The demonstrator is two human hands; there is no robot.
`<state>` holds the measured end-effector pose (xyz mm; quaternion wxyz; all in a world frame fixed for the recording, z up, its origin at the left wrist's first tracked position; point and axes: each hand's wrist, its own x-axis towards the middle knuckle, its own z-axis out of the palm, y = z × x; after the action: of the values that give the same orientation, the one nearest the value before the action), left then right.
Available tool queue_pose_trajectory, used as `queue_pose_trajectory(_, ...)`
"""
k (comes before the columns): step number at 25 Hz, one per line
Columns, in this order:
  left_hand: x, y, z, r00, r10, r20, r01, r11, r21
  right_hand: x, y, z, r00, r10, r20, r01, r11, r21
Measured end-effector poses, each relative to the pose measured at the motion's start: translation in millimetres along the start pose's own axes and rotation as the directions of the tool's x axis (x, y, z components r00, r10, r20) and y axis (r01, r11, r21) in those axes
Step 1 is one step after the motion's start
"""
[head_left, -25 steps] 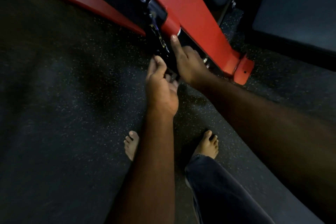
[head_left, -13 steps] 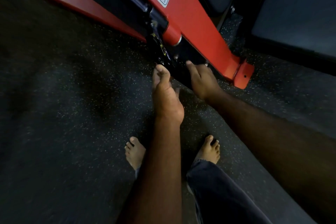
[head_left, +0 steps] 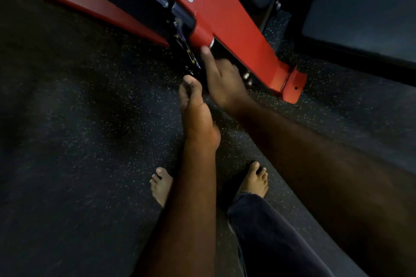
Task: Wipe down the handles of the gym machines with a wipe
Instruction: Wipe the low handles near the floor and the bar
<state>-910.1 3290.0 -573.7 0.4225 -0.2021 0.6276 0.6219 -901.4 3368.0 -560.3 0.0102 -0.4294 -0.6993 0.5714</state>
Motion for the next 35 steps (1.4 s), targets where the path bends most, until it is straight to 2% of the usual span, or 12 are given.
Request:
queue_pose_trajectory(4, 1, 2, 1, 0.998, 0.01, 0.06, -0.007, 0.998, -0.063, -3, 49, -16, 0.996, 0.086, -0.03, -0.086, 0.996, -0.015)
queue_pose_trajectory(7, 6, 3, -3, 0.993, 0.045, 0.108, -0.031, 0.991, -0.129, 18, 22, -22, 0.994, -0.054, 0.09, 0.051, 0.998, 0.045)
queue_pose_trajectory(12, 8, 4, -3, 0.991, 0.078, 0.106, -0.06, 0.985, -0.164, 27, 20, -16, 0.988, -0.154, 0.017, 0.148, 0.972, 0.184)
queue_pose_trajectory(15, 9, 0, -4, 0.988, 0.062, 0.138, -0.04, 0.987, -0.156, 16, 58, -37, 0.995, -0.103, 0.013, 0.104, 0.974, -0.2)
queue_pose_trajectory(17, 9, -8, -4, 0.983, 0.024, 0.18, 0.006, 0.987, -0.164, 5, 85, -57, 0.995, 0.085, 0.058, -0.039, 0.832, -0.553)
queue_pose_trajectory(19, 4, -18, 0, 0.976, -0.046, 0.212, 0.08, 0.985, -0.155, 2, 89, -62, 0.967, 0.238, 0.096, -0.116, 0.74, -0.662)
queue_pose_trajectory(22, -3, -25, 5, 0.978, -0.077, 0.193, 0.107, 0.983, -0.147, 13, 40, -47, 0.987, 0.012, 0.162, 0.043, 0.942, -0.333)
queue_pose_trajectory(24, 1, -21, 5, 0.987, -0.048, 0.151, 0.079, 0.975, -0.207, 15, 6, -32, 0.982, -0.131, 0.134, 0.155, 0.971, -0.185)
queue_pose_trajectory(27, 7, -13, 3, 0.983, -0.034, 0.179, 0.079, 0.965, -0.251, 5, 10, -27, 0.998, -0.031, 0.062, 0.047, 0.958, -0.284)
queue_pose_trajectory(30, 5, -16, 5, 0.972, -0.114, 0.206, 0.14, 0.984, -0.113, -9, 51, -38, 0.99, 0.116, 0.082, -0.07, 0.903, -0.424)
queue_pose_trajectory(32, 4, -21, 5, 0.963, -0.159, 0.218, 0.173, 0.984, -0.047, -6, 64, -40, 0.985, 0.163, 0.049, -0.137, 0.929, -0.344)
queue_pose_trajectory(35, 7, -17, 3, 0.982, -0.104, 0.157, 0.101, 0.995, 0.027, 9, 45, -37, 0.98, 0.183, 0.083, -0.181, 0.983, -0.027)
